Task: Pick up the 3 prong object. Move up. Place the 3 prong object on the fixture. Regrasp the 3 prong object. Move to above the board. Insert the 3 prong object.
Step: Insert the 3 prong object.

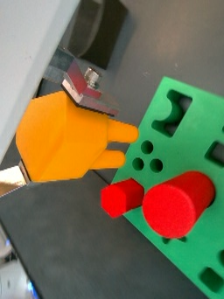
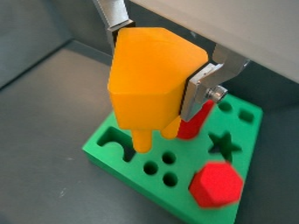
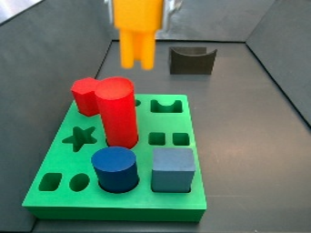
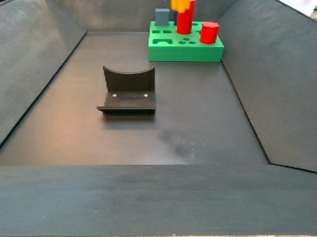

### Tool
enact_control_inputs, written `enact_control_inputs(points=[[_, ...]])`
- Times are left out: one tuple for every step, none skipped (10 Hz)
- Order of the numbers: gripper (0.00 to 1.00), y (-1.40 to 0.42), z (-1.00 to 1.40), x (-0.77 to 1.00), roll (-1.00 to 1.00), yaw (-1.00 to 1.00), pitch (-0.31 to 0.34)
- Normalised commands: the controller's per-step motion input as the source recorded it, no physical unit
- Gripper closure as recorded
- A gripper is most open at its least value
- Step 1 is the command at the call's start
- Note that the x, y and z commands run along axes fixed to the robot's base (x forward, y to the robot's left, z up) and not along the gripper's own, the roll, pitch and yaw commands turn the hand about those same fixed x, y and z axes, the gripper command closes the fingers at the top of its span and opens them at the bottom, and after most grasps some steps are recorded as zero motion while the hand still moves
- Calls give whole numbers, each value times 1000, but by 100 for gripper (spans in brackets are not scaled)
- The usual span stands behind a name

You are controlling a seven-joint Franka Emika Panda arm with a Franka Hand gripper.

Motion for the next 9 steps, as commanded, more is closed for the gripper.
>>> enact_control_inputs(points=[[100, 0, -429, -120, 110, -957, 0], [100, 0, -677, 0, 33, -920, -159], [100, 0, -583, 0, -70, -957, -246], [100, 0, -574, 0, -74, -954, -250], [100, 0, -609, 0, -27, -1000, -186], [100, 0, -509, 0, 0, -1000, -69], [100, 0, -403, 0, 49, -1000, 0], [100, 0, -397, -31, 81, -1000, 0], [100, 0, -409, -31, 81, -1000, 0]])
